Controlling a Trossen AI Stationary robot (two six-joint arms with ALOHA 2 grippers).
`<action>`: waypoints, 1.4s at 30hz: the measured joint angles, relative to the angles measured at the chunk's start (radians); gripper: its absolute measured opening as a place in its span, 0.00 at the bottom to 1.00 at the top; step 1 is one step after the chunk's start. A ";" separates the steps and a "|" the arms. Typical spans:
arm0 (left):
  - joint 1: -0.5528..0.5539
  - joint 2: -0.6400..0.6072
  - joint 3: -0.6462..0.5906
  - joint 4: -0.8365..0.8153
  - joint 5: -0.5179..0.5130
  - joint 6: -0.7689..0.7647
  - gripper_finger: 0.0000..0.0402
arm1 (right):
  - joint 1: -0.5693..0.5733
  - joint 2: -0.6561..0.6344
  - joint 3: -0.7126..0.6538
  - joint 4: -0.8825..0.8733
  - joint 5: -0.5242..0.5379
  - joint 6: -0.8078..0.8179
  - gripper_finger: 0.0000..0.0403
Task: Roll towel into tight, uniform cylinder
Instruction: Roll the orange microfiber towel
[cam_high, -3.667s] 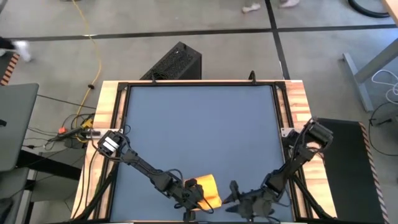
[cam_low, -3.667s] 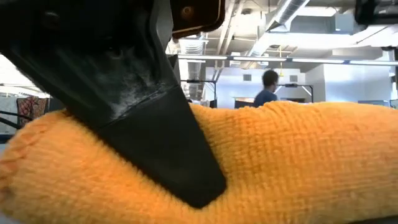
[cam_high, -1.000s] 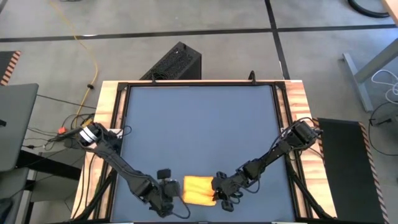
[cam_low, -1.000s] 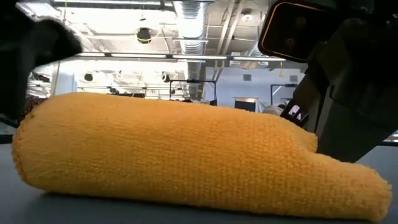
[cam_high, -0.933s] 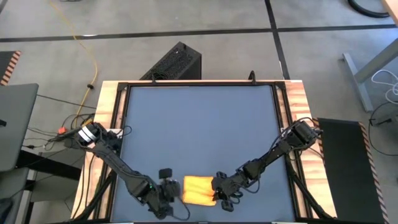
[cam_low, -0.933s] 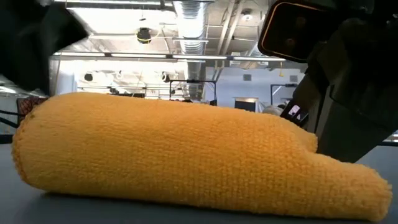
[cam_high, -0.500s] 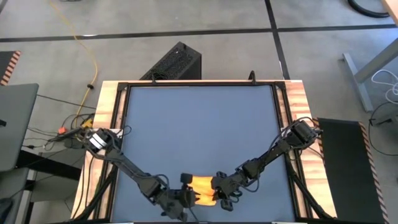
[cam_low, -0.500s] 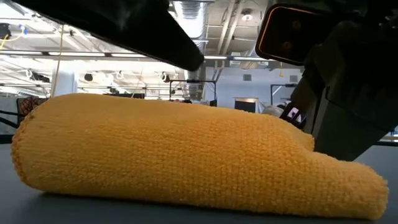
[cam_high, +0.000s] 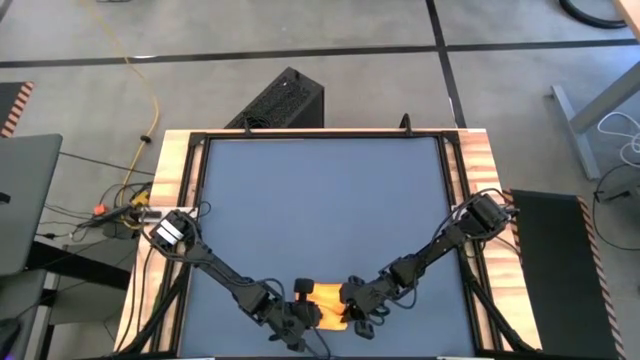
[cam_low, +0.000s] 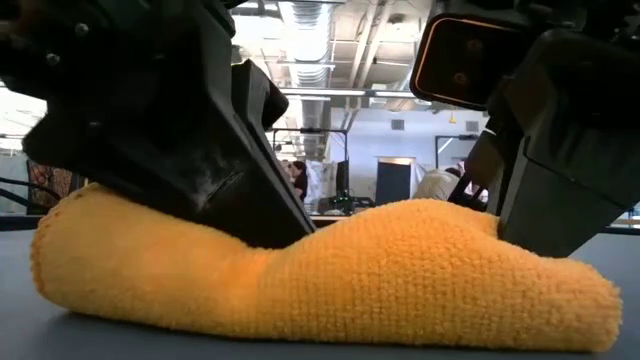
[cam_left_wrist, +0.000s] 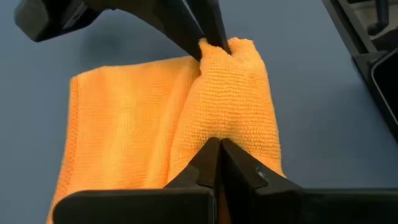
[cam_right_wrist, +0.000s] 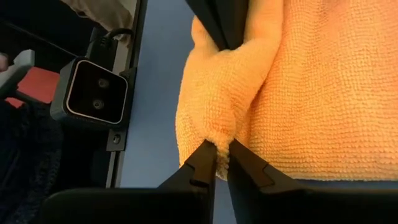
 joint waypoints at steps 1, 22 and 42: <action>0.001 0.000 0.000 -0.001 -0.004 0.000 0.00 | 0.000 0.000 0.000 0.000 0.001 -0.016 0.15; 0.003 0.000 0.000 -0.065 0.016 -0.068 0.00 | 0.000 -0.149 0.000 -0.196 0.044 -0.033 0.38; 0.094 -0.003 0.000 -0.069 0.282 -0.155 0.00 | 0.292 -0.033 0.041 -0.043 0.689 -1.309 0.46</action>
